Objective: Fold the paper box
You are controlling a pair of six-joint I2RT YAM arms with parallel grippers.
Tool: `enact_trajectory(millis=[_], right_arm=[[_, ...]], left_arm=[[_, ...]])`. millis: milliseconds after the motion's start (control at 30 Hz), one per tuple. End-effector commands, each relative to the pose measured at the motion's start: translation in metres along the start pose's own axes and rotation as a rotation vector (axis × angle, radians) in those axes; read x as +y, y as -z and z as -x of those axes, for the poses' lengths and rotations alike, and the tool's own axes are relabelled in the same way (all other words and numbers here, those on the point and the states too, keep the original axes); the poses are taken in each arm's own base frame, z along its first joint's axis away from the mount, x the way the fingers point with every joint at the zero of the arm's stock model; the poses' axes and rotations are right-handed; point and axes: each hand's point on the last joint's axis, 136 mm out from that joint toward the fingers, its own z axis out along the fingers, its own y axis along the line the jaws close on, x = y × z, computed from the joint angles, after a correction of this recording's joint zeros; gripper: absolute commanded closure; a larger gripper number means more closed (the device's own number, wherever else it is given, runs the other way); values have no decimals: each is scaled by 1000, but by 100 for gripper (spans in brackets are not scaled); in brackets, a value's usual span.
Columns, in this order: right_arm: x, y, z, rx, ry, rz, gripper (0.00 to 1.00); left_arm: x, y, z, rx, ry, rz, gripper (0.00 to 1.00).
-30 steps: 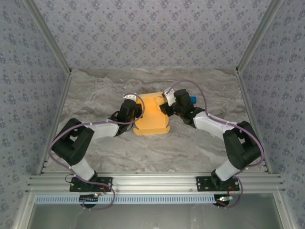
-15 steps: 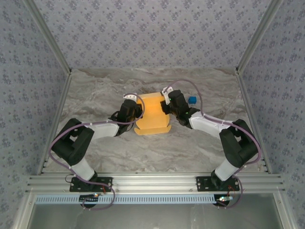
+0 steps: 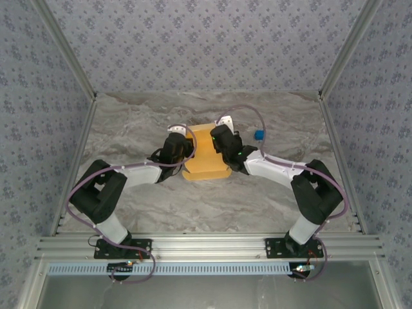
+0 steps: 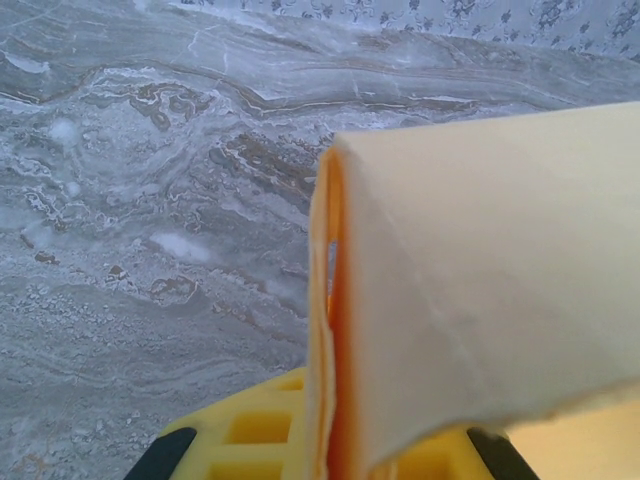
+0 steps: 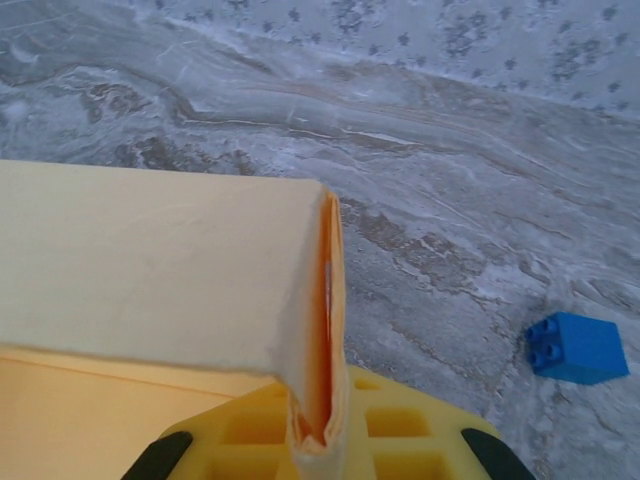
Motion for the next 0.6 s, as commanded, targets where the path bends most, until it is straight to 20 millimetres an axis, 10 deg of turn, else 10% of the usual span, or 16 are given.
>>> enact_trajectory(millis=[0,567], right_arm=[[-24,3,-1,6,-16,-188,91],[-32,5,-2,34,61,-391,88]], left_arm=[[-3,1,11,-19,27,16,100],[2,6,14,-23,57,38,100]])
